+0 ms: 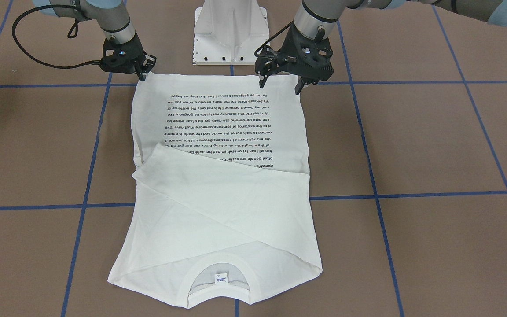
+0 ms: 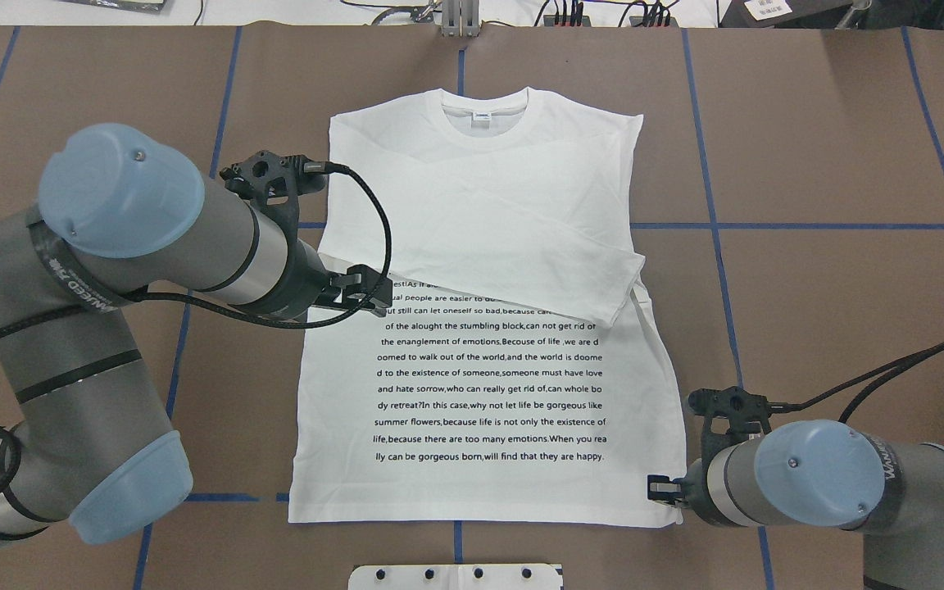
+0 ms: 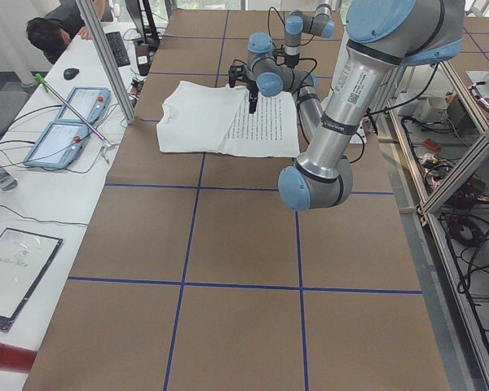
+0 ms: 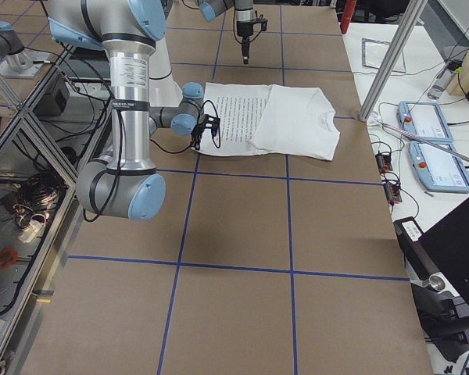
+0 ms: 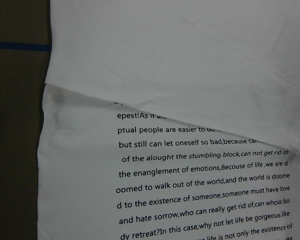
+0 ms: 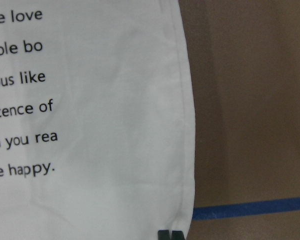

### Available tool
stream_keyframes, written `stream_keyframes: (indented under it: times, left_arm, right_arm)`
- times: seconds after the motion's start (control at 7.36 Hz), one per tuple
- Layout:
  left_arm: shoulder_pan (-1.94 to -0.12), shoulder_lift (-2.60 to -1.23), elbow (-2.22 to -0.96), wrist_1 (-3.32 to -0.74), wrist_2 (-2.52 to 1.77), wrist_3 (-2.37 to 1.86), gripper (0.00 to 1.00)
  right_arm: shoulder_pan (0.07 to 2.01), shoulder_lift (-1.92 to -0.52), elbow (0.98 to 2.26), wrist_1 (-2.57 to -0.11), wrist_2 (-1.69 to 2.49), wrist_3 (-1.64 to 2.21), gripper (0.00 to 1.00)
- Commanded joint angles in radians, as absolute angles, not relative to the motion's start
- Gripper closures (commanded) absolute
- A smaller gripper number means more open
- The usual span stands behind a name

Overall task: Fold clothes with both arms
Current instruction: 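Move both grippers to the hem corners nearest the robot and grasp them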

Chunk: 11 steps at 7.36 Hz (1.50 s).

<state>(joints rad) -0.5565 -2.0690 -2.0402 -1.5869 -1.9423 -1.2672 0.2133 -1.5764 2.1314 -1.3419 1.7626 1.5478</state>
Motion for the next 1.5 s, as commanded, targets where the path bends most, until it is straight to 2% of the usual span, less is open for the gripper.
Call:
stream_keyframes:
  times: [0.0, 0.41, 0.54, 0.95, 1.09, 1.36]
  left_arm:
    - [-0.400, -1.996, -2.051, -1.588, -1.852, -1.422, 0.01]
    - [-0.272, -1.896, -2.049, -1.588, -1.792, -1.489, 0.03]
    - [-0.246, -1.878, -2.046, -1.588, -1.793, -1.497, 0.09]
    - [-0.210, -1.851, -2.002, -1.617, -1.793, -1.503, 0.14]
    - [-0.210, -1.848, -1.988, -1.638, -1.793, -1.503, 0.17]
    - [-0.210, -1.859, -1.993, -1.638, -1.795, -1.515, 0.31]
  right_arm:
    - [0.213, -1.575, 2.154, -1.341, 1.761, 1.548, 1.00]
    - [0.230, -1.578, 2.157, -1.341, 1.763, 1.548, 1.00]
    - [0.236, -1.577, 2.157, -1.339, 1.763, 1.548, 1.00]
    - [0.244, -1.578, 2.157, -1.339, 1.763, 1.546, 1.00]
    - [0.245, -1.578, 2.158, -1.339, 1.763, 1.546, 1.00]
    - [0.248, -1.580, 2.160, -1.339, 1.763, 1.546, 1.00]
